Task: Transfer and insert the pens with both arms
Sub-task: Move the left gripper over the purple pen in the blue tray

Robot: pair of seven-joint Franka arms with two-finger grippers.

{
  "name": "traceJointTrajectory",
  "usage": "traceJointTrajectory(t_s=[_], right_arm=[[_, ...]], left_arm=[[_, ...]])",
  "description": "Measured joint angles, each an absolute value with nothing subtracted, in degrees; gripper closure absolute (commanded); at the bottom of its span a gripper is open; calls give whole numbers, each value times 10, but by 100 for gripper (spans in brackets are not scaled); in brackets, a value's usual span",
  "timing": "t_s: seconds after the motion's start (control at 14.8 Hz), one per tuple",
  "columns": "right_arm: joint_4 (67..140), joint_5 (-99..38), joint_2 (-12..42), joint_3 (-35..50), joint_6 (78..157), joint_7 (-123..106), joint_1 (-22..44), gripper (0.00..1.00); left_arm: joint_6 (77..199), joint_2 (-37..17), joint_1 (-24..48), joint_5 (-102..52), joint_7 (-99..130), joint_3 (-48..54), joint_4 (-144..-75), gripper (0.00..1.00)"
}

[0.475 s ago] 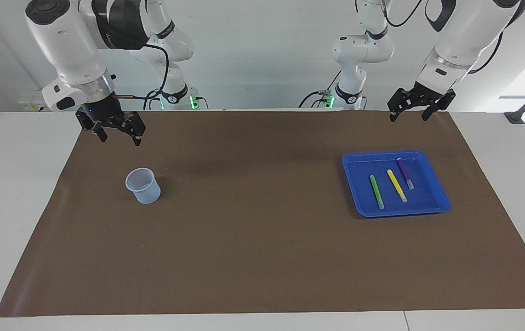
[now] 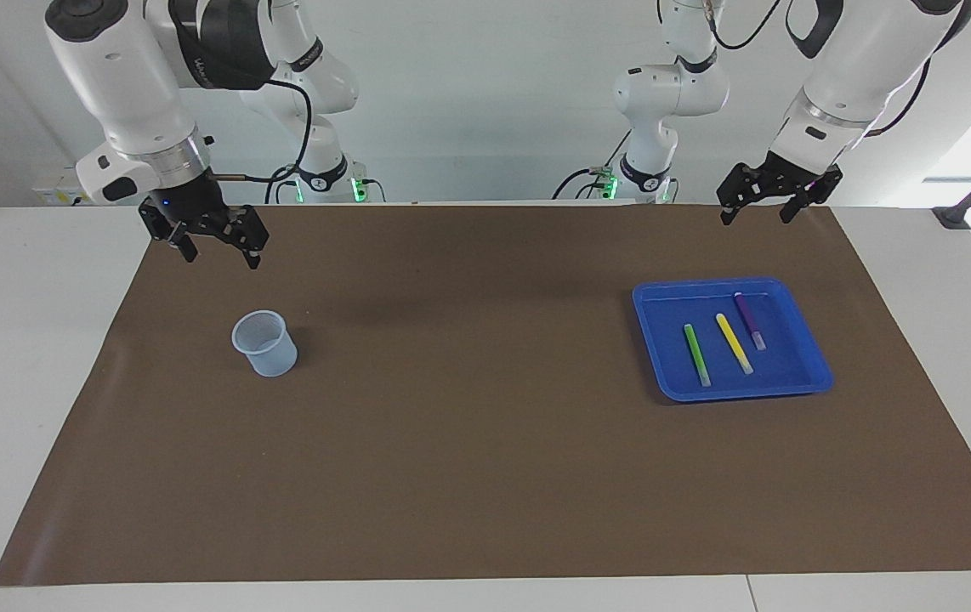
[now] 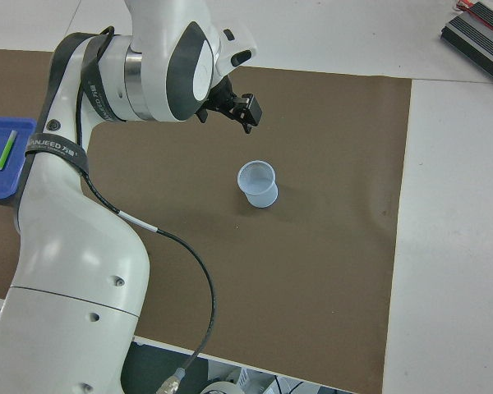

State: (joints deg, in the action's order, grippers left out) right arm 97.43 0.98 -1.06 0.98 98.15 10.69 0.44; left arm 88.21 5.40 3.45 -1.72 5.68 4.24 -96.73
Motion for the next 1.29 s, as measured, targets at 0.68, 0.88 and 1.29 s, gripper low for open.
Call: traceJointTrajectory(t_s=[0.68,0.88,1.29], right_arm=[[974,10,-11,10,980,107,4,0],[974,10,-11,10,980,107,4,0],[974,10,-11,10,980,107,4,0]], left_arm=[[937,64,13,-17,56,34,-1022,0],[980,68,-27,-17,18,33,-1065,0],[1133,-2,-104,-17,-126,31,-1148,0]])
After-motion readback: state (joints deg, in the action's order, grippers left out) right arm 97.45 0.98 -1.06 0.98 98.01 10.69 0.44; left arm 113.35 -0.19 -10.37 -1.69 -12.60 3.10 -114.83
